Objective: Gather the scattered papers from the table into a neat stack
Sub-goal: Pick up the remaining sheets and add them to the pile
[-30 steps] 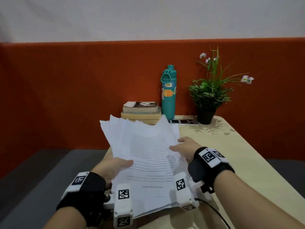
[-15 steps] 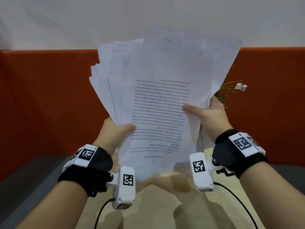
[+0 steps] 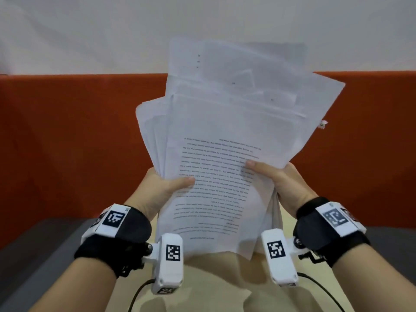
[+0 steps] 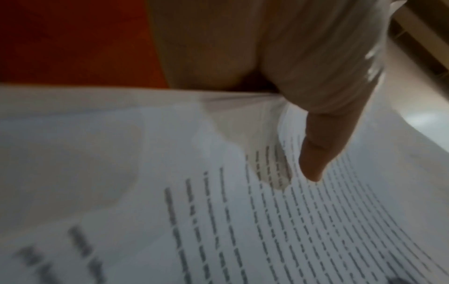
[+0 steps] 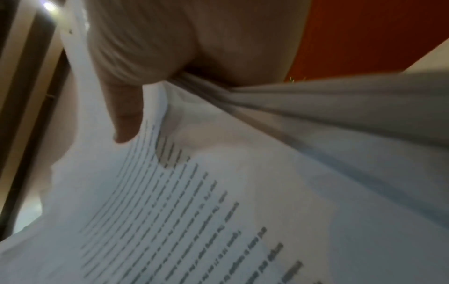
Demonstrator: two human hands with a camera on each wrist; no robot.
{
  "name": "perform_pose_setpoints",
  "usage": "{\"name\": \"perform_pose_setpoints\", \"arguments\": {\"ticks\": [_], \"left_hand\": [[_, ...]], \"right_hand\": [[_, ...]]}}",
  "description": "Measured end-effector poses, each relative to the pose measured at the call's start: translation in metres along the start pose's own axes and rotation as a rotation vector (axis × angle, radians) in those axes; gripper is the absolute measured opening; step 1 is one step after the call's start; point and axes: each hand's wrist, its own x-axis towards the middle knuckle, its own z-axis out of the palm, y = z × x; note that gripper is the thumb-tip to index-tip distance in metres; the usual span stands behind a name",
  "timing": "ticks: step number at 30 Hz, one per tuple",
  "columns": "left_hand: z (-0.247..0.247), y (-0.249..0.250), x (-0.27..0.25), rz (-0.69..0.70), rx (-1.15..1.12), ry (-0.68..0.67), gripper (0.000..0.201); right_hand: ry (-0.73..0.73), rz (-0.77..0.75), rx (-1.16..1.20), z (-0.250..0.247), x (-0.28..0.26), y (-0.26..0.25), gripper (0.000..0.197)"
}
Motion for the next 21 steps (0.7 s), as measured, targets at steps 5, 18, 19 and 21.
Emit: {"name": "perform_pose_setpoints", "arguments": {"ticks": [5,18,19,21], "left_hand": [[0.0,0.012,0.001,0.125,-0.022,0.092,0.053],[-0.005,0.039,-0.005,0.295,-0.119,0.123,0.062],[-0.003,0.041,-0.006,0.296,-0.116,0.113,0.062],[0.001,0.044,-0.008,0.311,-0.074,0.105,0.058]], "right_hand": [[0.207,-0.184,-0.002,0.013,0.004,-0.005,0.062],[0.39,-0.406,0.04,0.03,0.003,-0.028,0.042],[0.36,-0.394,0.035,0.032,0.004,-0.03,0.047],[0.314,-0.37,-0.043,0.035,0.006,-0.031,0.043]]}}
